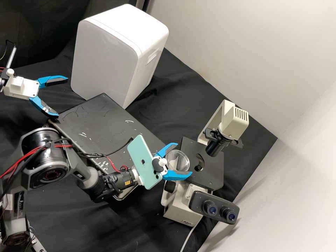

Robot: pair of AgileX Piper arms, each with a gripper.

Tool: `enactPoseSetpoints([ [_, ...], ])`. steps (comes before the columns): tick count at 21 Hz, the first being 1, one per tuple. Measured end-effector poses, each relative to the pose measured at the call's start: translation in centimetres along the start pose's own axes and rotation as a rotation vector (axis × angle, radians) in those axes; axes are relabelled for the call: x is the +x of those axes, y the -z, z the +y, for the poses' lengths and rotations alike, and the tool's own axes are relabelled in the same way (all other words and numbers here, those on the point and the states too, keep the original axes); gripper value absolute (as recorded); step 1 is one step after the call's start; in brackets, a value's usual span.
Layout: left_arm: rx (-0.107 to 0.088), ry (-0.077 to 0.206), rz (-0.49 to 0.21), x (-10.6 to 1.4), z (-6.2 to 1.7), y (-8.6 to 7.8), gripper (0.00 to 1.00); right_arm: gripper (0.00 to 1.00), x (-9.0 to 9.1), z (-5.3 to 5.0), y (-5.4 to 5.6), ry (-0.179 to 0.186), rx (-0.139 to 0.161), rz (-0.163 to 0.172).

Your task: Place the petri dish on the bench

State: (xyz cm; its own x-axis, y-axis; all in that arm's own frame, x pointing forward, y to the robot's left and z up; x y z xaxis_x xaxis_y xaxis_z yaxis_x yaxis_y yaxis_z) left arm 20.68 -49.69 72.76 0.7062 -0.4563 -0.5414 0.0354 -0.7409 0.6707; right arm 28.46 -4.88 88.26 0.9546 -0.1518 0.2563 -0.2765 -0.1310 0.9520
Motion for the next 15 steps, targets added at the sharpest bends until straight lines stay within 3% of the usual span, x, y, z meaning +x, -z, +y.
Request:
enactPoseSetpoints([
  [4,0.0,0.0,0.0,0.0,0.0,0.0,1.0,0.0,-1.9,-0.1,0.6,0.017,0.028,0.011],
  [8,0.0,0.0,0.0,0.0,0.0,0.0,1.0,0.0,-3.5,-0.9,1.8,0.064,0.033,0.072],
  [15,0.004,-0.006,0.0,0.1,0.14,0.1,1.0,0.0,-5.2,-3.8,3.9,0.194,0.031,0.155],
])
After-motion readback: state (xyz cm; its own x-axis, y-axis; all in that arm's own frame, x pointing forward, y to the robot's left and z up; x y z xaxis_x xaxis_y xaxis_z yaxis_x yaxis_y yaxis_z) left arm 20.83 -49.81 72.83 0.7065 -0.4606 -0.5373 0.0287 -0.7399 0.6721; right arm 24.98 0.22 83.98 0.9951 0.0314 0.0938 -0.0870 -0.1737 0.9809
